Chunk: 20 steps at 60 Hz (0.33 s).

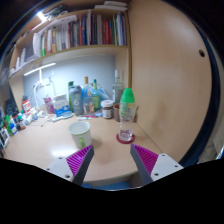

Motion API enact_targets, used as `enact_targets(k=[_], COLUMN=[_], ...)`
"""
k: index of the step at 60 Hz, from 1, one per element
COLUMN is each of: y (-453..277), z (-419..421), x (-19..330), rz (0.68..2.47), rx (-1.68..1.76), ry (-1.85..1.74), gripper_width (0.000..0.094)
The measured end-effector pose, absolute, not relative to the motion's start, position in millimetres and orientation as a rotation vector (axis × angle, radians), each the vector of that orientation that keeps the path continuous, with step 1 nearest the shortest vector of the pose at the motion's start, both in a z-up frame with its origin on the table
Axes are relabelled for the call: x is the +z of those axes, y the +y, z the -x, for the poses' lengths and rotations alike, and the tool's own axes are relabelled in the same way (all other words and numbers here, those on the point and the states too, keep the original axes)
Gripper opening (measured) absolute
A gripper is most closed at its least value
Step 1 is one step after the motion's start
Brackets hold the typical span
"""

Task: Pour water

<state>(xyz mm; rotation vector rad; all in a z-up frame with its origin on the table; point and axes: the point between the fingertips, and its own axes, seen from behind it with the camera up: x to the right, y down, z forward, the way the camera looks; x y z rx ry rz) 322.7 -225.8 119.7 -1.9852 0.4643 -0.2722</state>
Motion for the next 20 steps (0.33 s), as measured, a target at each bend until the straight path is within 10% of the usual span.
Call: enact_targets(k=[20], y=[-331.5], z=[-164.0], x=[211.4], rz=[1.937], rx=[-0.191], ry=[0.454], gripper_width=[0.0837])
